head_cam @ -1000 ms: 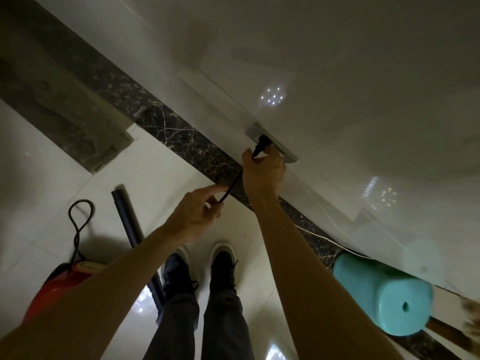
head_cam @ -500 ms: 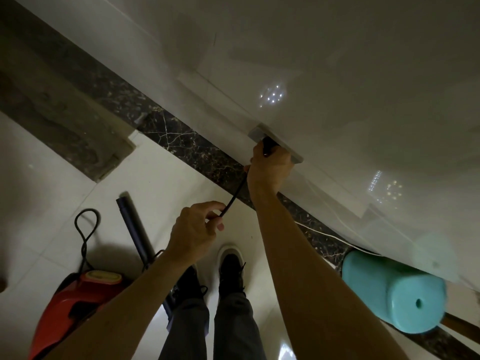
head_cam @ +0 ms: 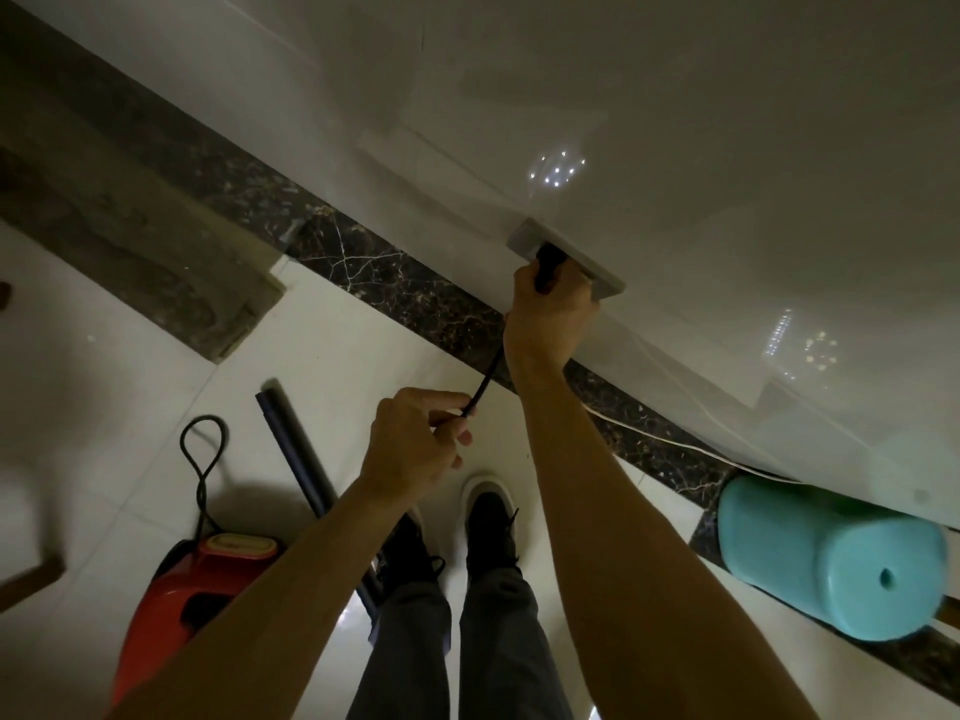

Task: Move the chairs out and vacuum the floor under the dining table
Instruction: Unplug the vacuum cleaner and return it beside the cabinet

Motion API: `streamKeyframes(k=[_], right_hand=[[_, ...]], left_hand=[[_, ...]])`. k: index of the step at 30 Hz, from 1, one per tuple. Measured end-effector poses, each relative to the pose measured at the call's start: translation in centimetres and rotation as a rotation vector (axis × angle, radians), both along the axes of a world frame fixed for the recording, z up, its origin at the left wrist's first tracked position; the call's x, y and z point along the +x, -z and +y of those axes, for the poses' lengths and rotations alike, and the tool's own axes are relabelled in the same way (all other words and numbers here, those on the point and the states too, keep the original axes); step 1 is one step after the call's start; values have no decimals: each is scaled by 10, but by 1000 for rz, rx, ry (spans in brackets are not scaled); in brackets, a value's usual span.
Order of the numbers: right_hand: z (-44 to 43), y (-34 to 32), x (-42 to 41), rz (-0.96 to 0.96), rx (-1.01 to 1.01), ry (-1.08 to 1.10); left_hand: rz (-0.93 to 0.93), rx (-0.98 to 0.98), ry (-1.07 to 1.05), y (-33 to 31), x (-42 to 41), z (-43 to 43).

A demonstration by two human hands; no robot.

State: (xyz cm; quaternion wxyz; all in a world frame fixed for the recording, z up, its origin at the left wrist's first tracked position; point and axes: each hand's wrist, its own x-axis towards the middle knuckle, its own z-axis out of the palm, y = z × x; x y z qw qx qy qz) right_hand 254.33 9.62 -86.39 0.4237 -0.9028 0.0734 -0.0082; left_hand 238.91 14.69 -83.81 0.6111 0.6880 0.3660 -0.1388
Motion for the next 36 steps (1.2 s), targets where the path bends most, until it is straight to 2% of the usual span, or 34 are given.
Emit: streamKeyframes(k=[8,17,19,21,23,24,26,27,31,36], right_hand=[[-4,14,-2,-73,-30,-42],[3,2,0,-95,-41,-3],[3,2,2,-9,-15,-9],[-5,29,-27,159,-109,-82],[-23,66,-85,405,-230,-211],[-32,79,-114,495,-232,-240],[-34,74,-152,647,-94,-221],[-34,67,-162,657,-59,-201],[-27,51,-158,602,-13,-166],[1,32,-154,421,-67,-333]], left_hand=[[34,-114,-14,-1,1,-1],[41,-109,-23,-2,4,-3],[41,-90,-30,7,3,-8],[93,-50,59,13,-18,-11],[240,-4,278,16,-65,-17],[343,-22,317,13,-91,-16],[457,-78,168,18,-130,-1],[459,-80,106,25,-142,5],[363,-118,-11,36,-148,5],[324,-157,-188,25,-150,6]])
